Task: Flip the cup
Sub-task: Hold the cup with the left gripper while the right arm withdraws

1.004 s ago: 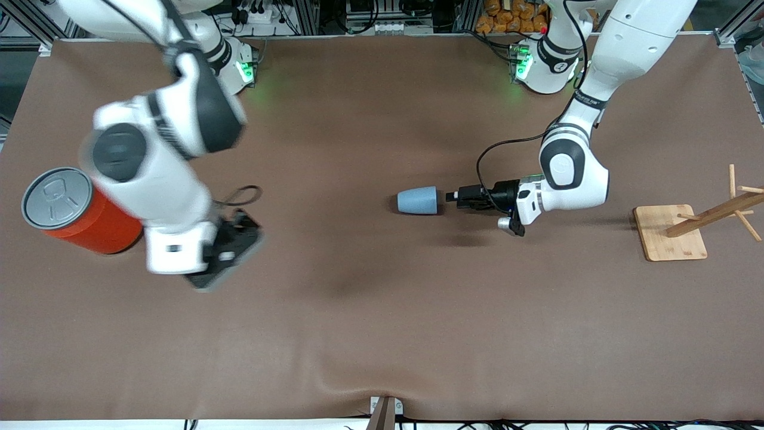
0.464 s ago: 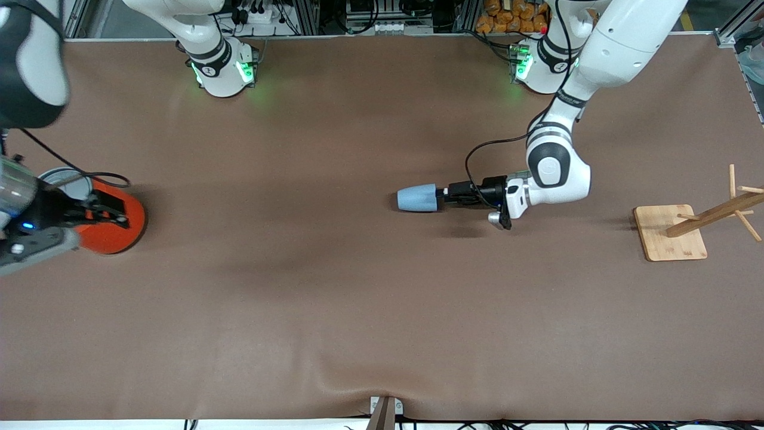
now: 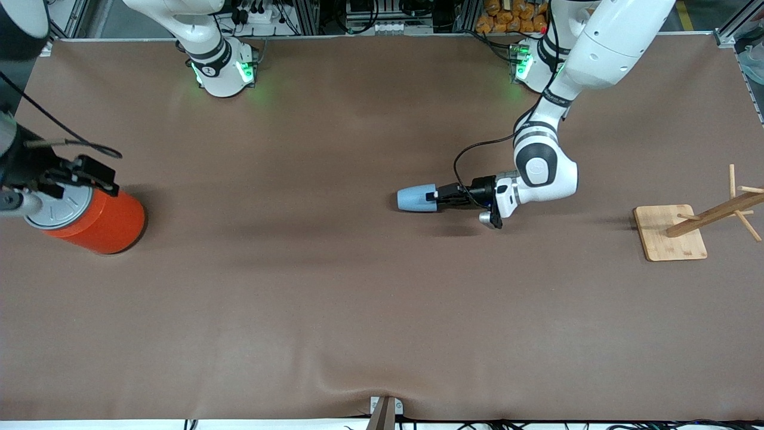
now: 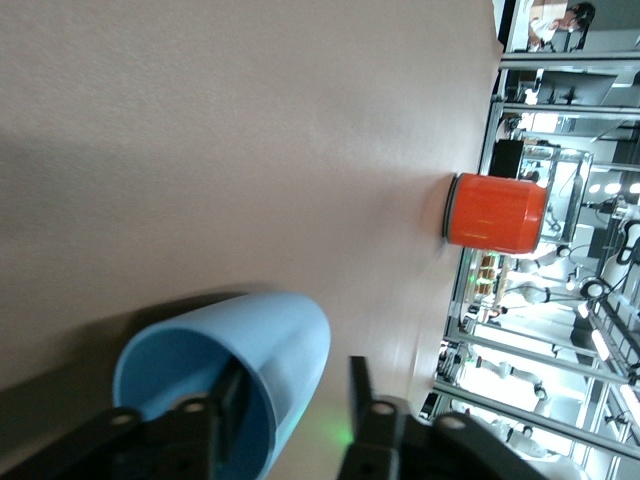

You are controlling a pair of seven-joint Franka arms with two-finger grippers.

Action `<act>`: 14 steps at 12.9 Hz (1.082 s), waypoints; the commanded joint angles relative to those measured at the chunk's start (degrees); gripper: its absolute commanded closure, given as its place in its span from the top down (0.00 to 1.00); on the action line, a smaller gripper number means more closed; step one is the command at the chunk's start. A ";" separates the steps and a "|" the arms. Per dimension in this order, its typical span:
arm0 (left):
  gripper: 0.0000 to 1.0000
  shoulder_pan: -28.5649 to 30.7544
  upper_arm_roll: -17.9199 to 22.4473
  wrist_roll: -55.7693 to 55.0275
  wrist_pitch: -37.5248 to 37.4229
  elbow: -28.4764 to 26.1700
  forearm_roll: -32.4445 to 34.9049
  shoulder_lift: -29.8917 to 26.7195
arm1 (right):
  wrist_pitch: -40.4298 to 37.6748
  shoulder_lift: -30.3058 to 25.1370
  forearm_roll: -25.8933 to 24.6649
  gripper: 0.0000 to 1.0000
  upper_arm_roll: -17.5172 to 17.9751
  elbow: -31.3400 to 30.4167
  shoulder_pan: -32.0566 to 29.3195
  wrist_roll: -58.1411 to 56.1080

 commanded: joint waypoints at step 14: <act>0.00 -7.50 0.77 -27.24 21.48 14.19 10.60 -2.00 | 1.18 -9.77 -0.44 1.00 -3.79 -8.73 2.88 -0.41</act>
